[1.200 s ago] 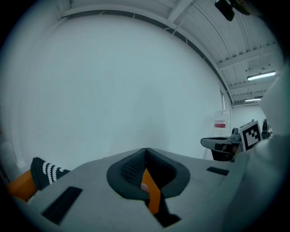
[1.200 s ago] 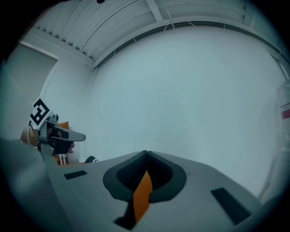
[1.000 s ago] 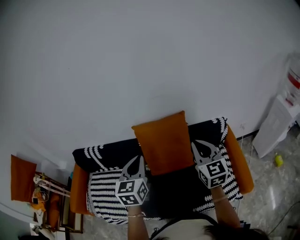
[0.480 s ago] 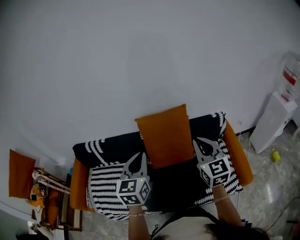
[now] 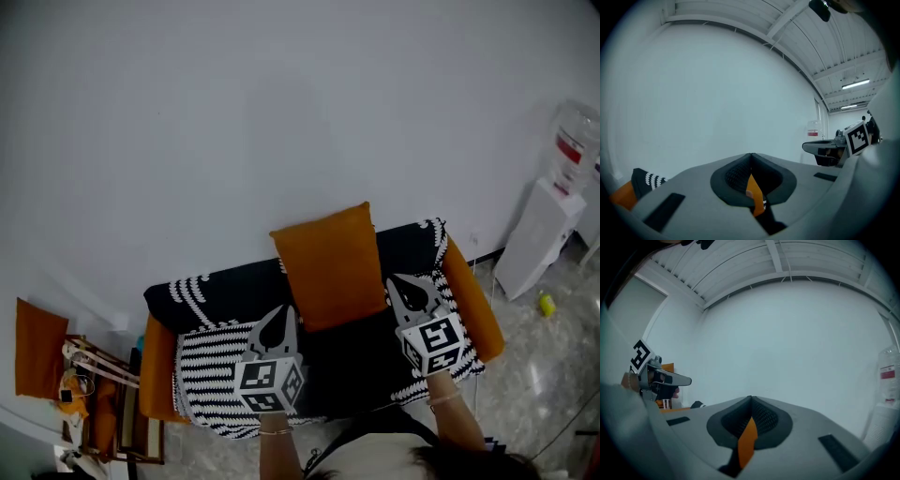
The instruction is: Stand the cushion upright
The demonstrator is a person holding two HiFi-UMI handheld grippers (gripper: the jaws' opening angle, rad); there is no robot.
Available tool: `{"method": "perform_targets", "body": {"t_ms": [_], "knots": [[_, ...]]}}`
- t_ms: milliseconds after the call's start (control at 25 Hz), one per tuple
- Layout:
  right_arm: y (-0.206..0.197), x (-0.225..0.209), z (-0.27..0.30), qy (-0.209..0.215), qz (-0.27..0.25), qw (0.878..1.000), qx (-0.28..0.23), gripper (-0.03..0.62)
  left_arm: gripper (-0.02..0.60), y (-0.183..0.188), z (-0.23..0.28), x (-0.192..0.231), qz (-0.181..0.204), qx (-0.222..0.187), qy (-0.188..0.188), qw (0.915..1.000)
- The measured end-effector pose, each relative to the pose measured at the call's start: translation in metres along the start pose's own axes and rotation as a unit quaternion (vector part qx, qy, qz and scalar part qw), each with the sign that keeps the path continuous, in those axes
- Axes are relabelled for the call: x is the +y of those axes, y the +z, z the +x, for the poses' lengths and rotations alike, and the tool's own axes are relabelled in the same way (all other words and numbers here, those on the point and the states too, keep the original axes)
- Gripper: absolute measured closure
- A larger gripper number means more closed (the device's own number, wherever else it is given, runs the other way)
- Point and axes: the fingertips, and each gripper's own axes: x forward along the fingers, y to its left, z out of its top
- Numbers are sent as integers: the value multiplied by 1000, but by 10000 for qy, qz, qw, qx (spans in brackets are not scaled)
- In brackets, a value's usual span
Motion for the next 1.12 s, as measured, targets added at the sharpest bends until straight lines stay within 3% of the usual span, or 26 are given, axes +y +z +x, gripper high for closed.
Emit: {"method": "perform_targets", "body": {"t_ms": [480, 1120], "knots": [[-3, -3, -5, -82, -91, 9999, 122, 586, 561, 0, 9, -2, 24, 36, -70, 10000], [-6, -50, 32, -21, -39, 9996, 285, 586, 561, 8, 72, -9, 0, 134, -90, 9999]]}}
